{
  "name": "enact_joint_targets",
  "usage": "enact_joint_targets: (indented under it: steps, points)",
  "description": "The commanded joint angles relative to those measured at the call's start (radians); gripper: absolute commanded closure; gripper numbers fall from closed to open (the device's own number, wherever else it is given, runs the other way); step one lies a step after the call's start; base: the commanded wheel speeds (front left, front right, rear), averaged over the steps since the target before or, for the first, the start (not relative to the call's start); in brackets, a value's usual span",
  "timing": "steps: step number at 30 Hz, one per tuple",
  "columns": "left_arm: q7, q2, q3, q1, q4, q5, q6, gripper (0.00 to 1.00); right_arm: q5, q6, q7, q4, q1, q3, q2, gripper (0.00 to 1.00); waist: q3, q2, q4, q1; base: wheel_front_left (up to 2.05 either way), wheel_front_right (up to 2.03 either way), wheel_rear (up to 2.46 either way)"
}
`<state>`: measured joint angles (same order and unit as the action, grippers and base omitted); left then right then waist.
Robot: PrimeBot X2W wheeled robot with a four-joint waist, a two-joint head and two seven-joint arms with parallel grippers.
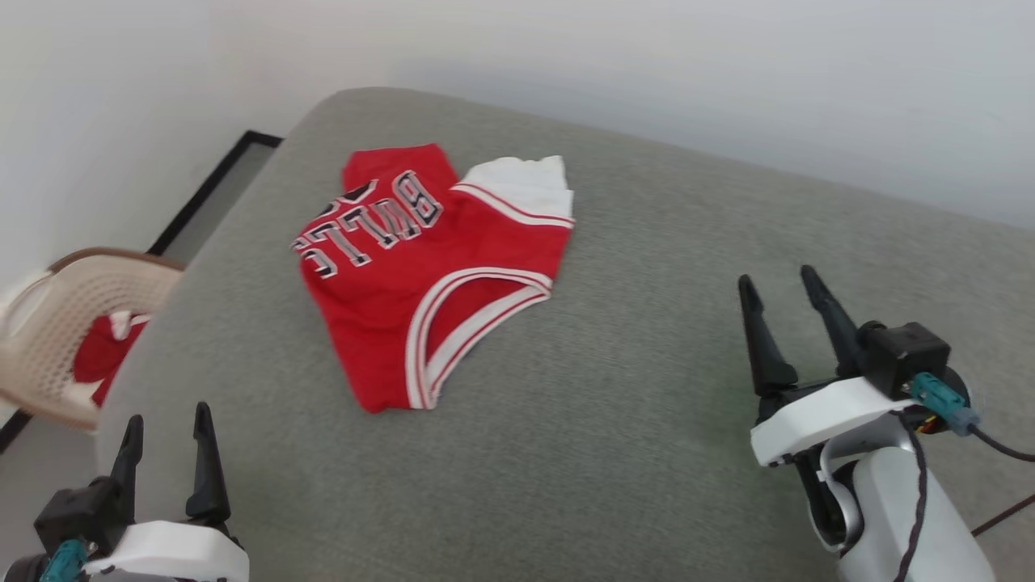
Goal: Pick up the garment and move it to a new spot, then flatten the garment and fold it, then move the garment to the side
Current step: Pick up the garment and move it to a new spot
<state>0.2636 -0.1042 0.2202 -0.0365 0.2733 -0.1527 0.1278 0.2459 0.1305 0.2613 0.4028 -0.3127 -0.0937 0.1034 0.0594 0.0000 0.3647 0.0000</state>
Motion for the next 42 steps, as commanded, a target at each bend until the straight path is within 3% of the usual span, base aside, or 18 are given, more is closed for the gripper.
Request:
enact_joint_targets:
  steps: [1,11,23,33,37,42]
  points:
    - [0.002,0.001,0.007,0.009,-0.008,0.010,0.003,0.00,0.003,0.000,0.005,0.006,-0.001,-0.004,-0.002,0.00,-0.007,0.0000,0.035,0.0000,0.00,0.00,0.00]
    - [0.001,0.033,0.034,0.048,-0.039,0.015,0.003,0.00,0.025,0.000,0.005,0.016,0.000,-0.060,-0.018,0.00,-0.015,0.0000,0.126,0.0000,0.00,0.00,0.00]
    - [0.001,0.048,0.035,0.063,-0.057,0.008,0.004,0.00,0.037,0.000,0.005,0.018,-0.013,-0.089,-0.025,0.00,-0.008,0.0000,0.145,0.0000,0.00,0.00,0.00]
    - [0.001,0.042,-0.007,0.015,-0.066,-0.012,0.004,0.00,0.031,0.000,0.005,0.014,-0.033,-0.093,-0.016,0.00,0.034,0.0000,0.089,0.0000,0.00,0.00,0.00]
    - [0.001,0.005,-0.047,-0.065,-0.045,-0.029,0.004,0.00,0.021,0.000,0.005,0.008,-0.057,-0.097,-0.019,0.00,0.079,0.0000,0.037,0.0000,0.00,0.00,0.00]
    - [0.001,-0.088,-0.130,-0.213,0.043,-0.110,0.004,0.00,0.007,0.000,0.005,0.002,-0.084,-0.093,-0.021,0.00,0.150,0.0000,-0.039,0.0000,0.00,0.00,0.00]
